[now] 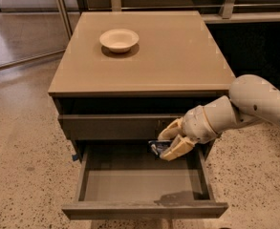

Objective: Place rxbar blueberry into middle drawer

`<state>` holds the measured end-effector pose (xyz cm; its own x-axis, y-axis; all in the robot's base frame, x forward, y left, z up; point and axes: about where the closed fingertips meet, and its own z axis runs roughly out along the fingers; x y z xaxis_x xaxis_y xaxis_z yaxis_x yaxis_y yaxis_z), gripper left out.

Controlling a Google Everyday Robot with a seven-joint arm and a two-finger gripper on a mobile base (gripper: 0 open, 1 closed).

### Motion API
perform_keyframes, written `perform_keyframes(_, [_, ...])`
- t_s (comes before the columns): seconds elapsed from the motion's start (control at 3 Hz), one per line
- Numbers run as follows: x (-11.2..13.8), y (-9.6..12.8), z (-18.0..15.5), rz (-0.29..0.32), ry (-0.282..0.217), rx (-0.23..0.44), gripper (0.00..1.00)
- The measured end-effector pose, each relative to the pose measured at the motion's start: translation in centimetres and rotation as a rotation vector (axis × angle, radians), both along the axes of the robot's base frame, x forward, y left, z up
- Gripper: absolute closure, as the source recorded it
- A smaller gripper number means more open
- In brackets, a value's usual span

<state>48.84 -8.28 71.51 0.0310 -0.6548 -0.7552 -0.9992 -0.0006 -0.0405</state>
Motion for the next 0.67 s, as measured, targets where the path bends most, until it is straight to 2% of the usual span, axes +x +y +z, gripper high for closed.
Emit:
perform_keyframes(0.33, [1.2, 0.4, -3.5, -0.035, -0.046, -0.014, 1.00])
perform_keyframes(0.67, [3.6, 1.2, -8.9, -0.092, -0.115, -0.029, 1.00])
